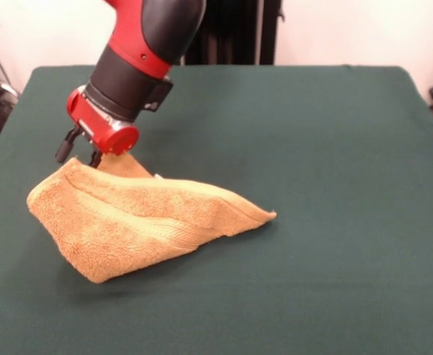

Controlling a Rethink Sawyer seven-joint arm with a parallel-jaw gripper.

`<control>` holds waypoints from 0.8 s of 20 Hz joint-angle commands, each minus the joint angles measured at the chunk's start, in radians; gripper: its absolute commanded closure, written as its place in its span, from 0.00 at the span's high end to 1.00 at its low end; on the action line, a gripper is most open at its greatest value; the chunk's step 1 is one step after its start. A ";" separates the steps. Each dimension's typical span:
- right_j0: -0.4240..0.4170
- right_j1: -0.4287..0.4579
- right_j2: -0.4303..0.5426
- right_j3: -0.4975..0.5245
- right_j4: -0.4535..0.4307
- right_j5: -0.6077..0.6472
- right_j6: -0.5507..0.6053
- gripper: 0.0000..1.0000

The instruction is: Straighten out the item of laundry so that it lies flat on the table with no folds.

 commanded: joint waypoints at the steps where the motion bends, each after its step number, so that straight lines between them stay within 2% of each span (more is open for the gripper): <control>1: 0.003 0.067 0.193 -0.076 -0.033 -0.100 0.239 1.00; 6: 0.033 0.011 0.175 -0.035 -0.019 -0.130 0.251 1.00; 12: 0.000 -0.041 0.215 -0.007 -0.080 -0.160 0.278 1.00; 16: -0.007 -0.044 0.226 -0.011 -0.112 -0.223 0.293 1.00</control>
